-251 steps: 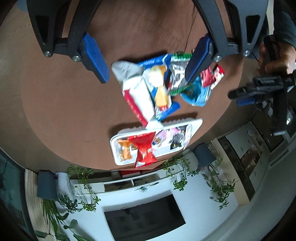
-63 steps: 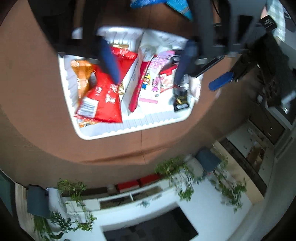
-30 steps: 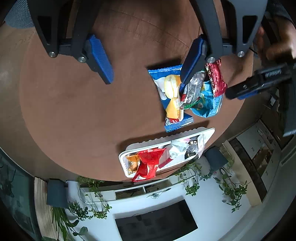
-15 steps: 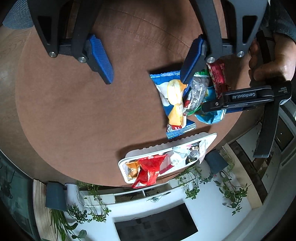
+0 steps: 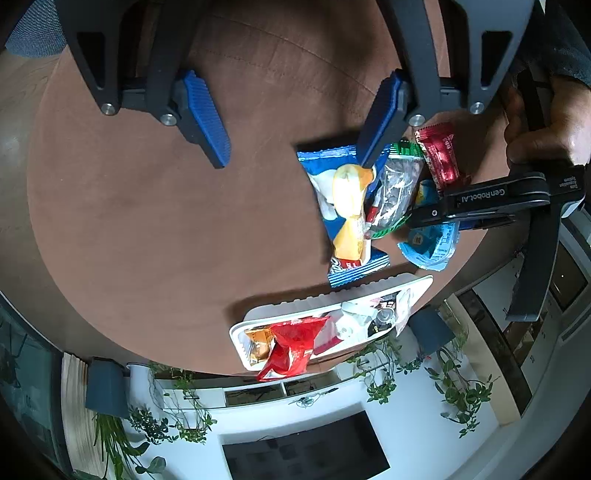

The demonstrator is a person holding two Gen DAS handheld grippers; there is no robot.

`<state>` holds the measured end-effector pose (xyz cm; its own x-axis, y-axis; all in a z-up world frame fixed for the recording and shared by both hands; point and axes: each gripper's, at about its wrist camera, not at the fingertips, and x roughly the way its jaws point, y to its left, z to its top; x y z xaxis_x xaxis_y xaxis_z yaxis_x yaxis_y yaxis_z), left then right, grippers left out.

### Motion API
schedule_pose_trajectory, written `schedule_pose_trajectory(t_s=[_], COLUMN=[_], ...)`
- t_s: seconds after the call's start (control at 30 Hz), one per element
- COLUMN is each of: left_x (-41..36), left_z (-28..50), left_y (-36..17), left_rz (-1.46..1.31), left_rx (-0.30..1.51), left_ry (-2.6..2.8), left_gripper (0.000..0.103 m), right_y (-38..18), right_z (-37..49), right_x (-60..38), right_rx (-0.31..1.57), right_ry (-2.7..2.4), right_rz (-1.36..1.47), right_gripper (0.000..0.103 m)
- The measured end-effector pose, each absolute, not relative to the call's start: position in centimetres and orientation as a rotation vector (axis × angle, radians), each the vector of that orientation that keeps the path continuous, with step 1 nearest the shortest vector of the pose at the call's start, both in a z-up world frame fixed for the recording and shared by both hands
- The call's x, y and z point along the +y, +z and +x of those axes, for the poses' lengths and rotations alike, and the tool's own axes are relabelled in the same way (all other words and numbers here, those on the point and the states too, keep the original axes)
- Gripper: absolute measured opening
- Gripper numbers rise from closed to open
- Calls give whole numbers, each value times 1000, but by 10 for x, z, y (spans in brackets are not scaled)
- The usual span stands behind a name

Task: Organize snacks
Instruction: 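Grasp the blue bag with the left tool, then lift the blue bag with the left tool while the right tool grasps the blue-yellow cake pack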

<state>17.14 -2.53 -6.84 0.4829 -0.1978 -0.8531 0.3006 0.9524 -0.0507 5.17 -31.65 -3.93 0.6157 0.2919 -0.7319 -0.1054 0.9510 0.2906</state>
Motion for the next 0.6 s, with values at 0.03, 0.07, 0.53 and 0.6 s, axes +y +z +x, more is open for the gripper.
schedule_pose_trajectory(t_s=[0.03, 0.07, 0.53, 0.6], left_x=[-25, -24, 13, 22], left_z=[171, 171, 149, 143], left_y=[-68, -67, -53, -49], left_rz=[109, 106, -35, -79], left_rx=[1021, 1018, 969, 956], left_ry=[-311, -318, -358, -371], left_gripper=[49, 47, 46, 46], right_y=[-39, -40, -36, -35], right_z=[51, 51, 51, 54], right_x=[-316, -316, -319, -319], right_rx=[880, 880, 857, 863], right_ry=[230, 230, 240, 245], right_rz=[227, 226, 252, 255], right_gripper=[74, 74, 73, 71])
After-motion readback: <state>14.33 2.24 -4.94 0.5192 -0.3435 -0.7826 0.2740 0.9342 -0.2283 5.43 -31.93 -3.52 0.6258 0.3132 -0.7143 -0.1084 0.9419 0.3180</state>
